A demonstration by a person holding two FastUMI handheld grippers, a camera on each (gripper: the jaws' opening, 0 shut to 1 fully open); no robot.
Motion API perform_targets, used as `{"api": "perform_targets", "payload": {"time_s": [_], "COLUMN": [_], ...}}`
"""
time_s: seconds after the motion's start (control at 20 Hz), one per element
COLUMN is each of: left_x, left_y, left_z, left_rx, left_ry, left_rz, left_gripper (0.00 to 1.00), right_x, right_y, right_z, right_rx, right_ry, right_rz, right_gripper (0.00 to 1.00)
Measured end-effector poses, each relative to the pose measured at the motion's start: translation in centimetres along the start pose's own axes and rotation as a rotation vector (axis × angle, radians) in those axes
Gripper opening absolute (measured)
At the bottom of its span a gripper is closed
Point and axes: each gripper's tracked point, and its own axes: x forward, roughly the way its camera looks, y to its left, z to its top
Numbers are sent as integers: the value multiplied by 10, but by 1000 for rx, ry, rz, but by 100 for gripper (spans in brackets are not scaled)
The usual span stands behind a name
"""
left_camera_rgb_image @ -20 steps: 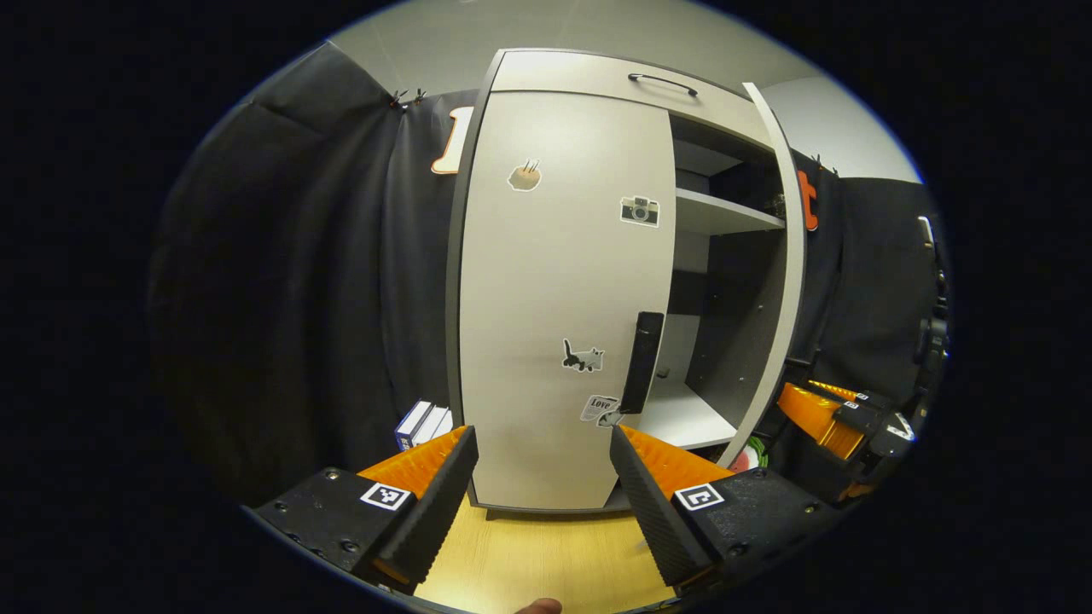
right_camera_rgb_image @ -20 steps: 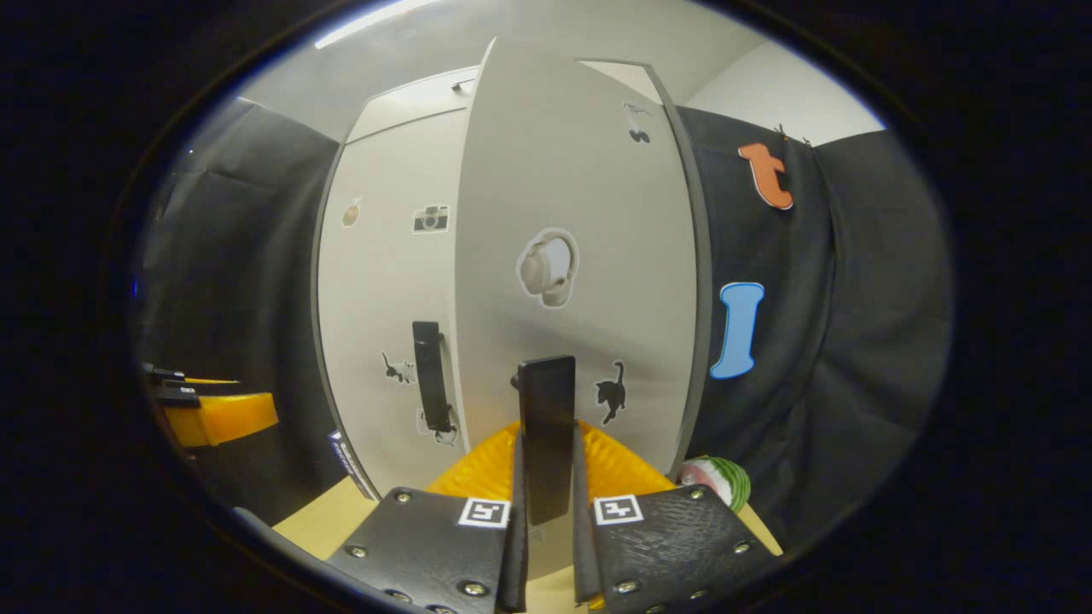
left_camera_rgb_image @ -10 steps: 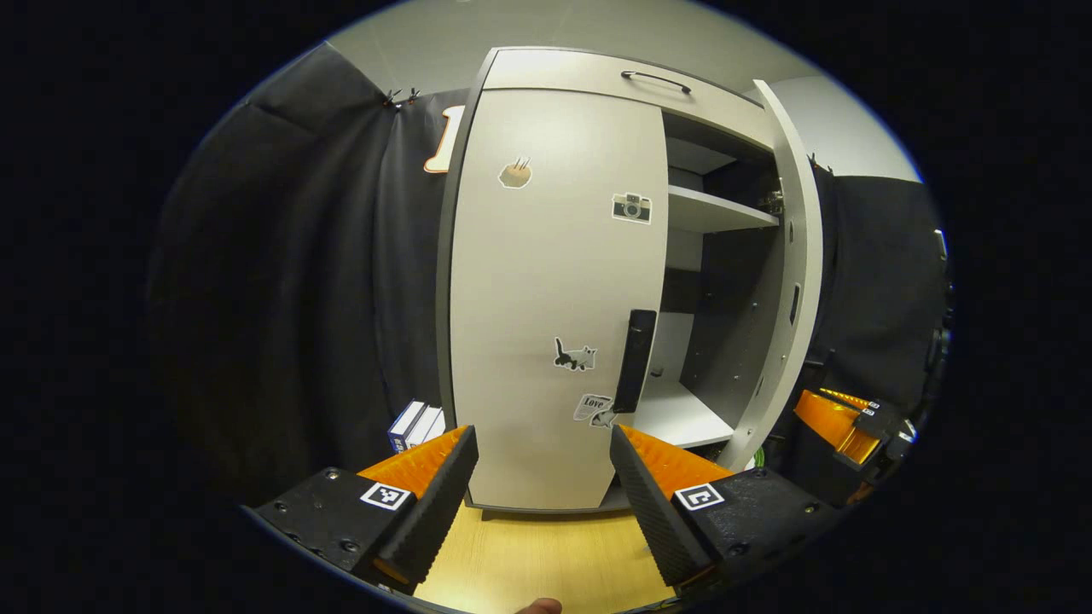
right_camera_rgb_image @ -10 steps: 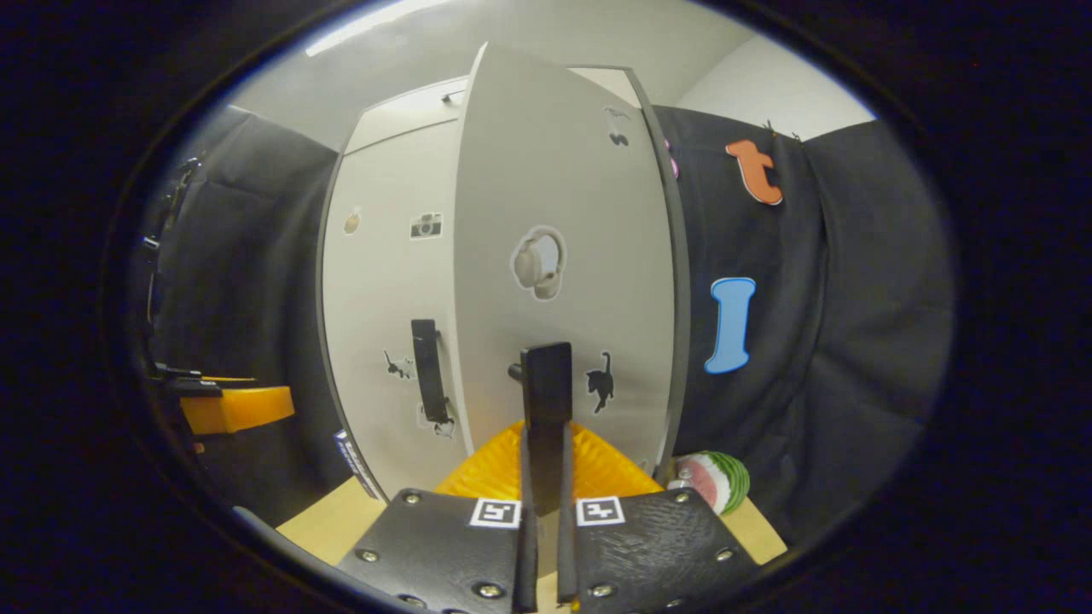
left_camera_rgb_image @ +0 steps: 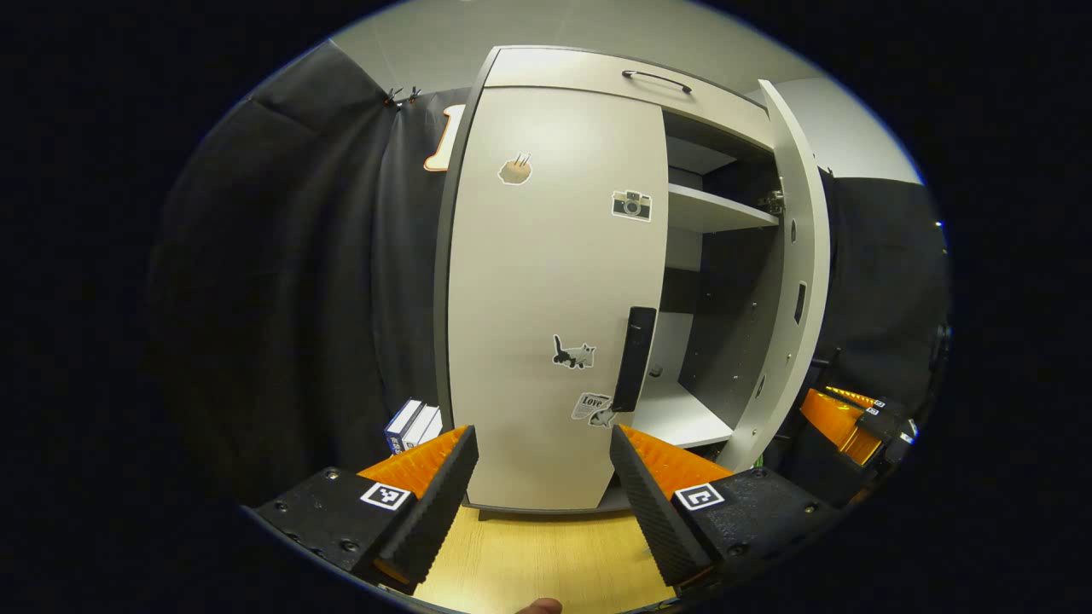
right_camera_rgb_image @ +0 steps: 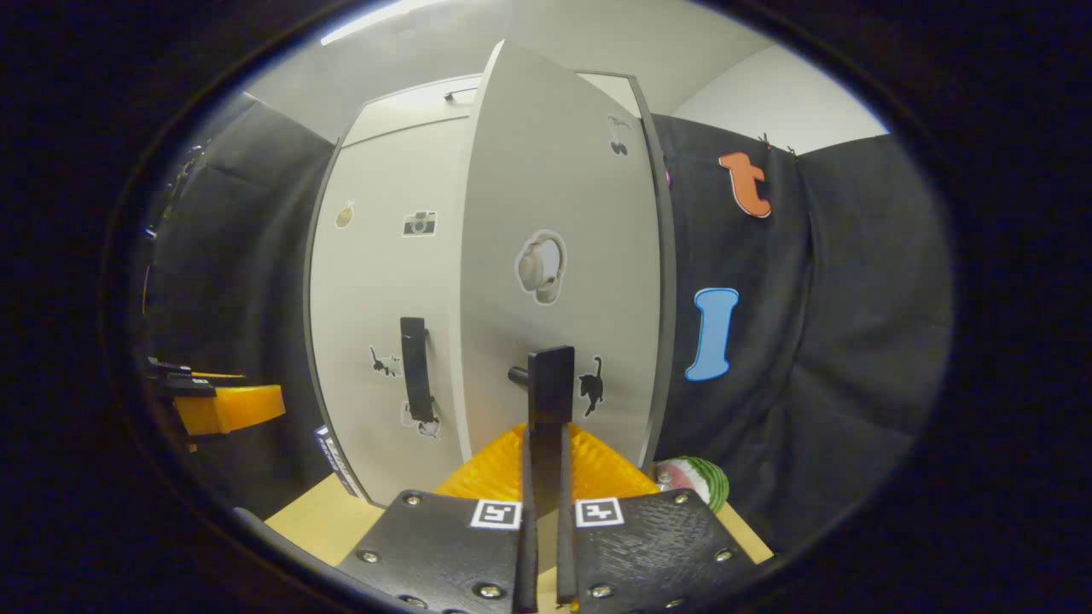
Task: Open the right door of the double-door shoe cabinet with the right hand, and open the left door with the left hand.
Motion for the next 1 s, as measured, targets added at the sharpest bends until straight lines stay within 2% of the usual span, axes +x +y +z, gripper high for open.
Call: {"api": "perform_targets", "payload": {"time_s": [0.25, 0.3, 0.4, 0.8, 0.85, 0.95, 1.0], "left_x": [4, 5, 9, 28, 30, 34, 36], "left_y": [3, 2, -2, -49, -54, -62, -65], "left_z": [1, 1, 1, -3, -4, -6, -6], "left_rx": [-1, -1, 0, 7, 9, 10, 10], "left_ry": [-1, 0, -1, 7, 10, 13, 14], "left_rz": [6, 4, -1, -93, -103, -115, -116], "left_gripper": [97, 94, 97, 97, 94, 94, 97], "right_x": [-6, -10, -19, -32, -31, -31, -32], "right_y": [-11, -18, -32, -75, -81, -104, -114], "right_z": [0, 0, 1, -1, -2, -9, -15], "right_rx": [14, 15, 16, 21, 24, 22, 24], "right_ry": [-4, -8, -8, 16, 19, 40, 62], "right_rz": [-40, -55, -81, -170, -183, -227, -238], "right_gripper": [9, 9, 9, 8, 8, 8, 8]}}
